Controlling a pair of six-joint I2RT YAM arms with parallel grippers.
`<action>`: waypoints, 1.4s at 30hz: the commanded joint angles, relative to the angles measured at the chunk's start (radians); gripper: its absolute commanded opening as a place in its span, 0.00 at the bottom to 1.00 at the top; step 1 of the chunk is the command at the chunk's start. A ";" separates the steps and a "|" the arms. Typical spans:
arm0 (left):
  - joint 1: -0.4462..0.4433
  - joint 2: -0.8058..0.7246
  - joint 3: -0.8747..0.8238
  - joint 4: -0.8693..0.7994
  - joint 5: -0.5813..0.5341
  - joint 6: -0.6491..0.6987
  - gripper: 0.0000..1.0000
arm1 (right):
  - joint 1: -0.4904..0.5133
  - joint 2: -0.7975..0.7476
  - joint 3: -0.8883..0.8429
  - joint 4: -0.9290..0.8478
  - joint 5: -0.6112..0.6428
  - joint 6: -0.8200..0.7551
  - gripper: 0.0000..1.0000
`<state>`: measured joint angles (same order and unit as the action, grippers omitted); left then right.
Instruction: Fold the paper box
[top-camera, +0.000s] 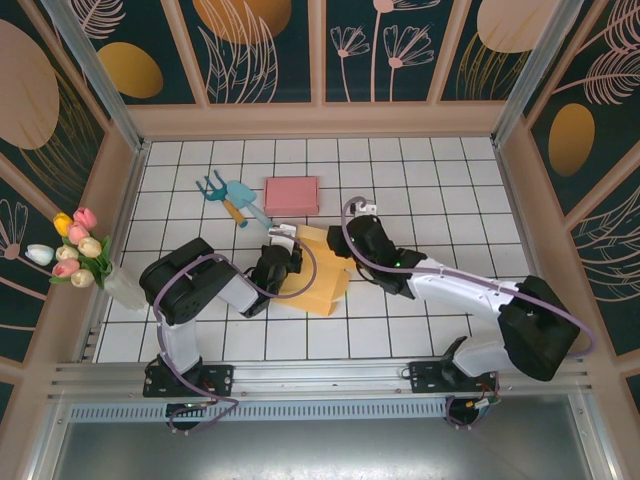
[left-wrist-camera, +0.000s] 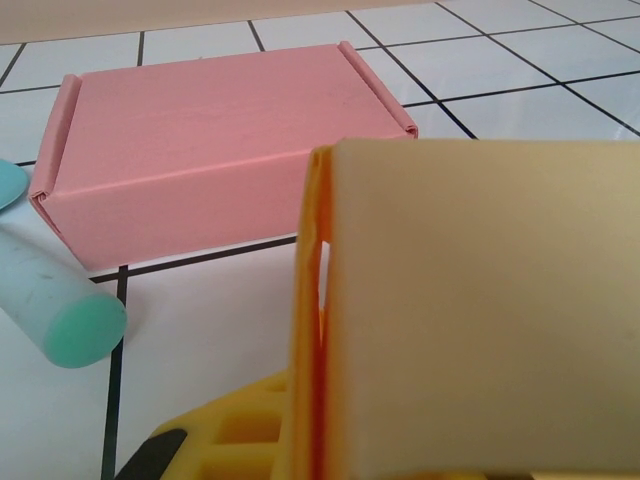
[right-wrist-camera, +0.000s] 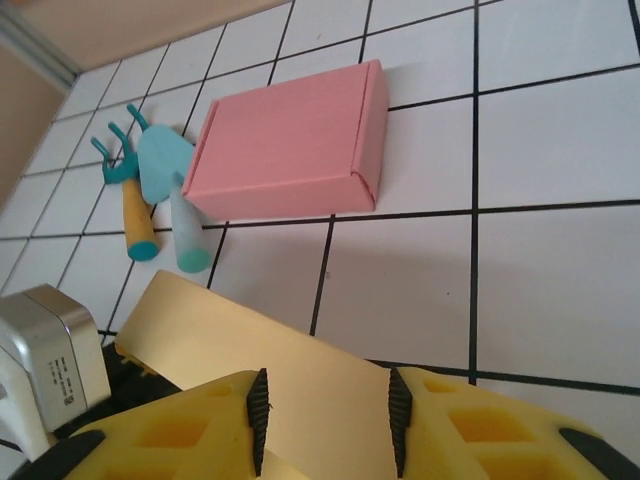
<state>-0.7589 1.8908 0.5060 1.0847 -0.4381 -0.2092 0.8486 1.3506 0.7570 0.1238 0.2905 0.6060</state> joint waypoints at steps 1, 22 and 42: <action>0.003 0.032 -0.020 -0.096 -0.002 0.005 0.00 | 0.009 -0.015 -0.045 -0.042 0.041 0.195 0.42; 0.003 0.037 -0.014 -0.098 0.004 0.010 0.00 | 0.007 0.055 -0.165 0.407 -0.137 0.261 0.45; 0.004 0.044 -0.004 -0.115 -0.002 0.005 0.00 | 0.007 -0.029 -0.356 0.397 -0.067 -0.036 0.44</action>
<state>-0.7536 1.8938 0.5053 1.0878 -0.4526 -0.2127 0.8509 1.3499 0.4419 0.5087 0.2089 0.6582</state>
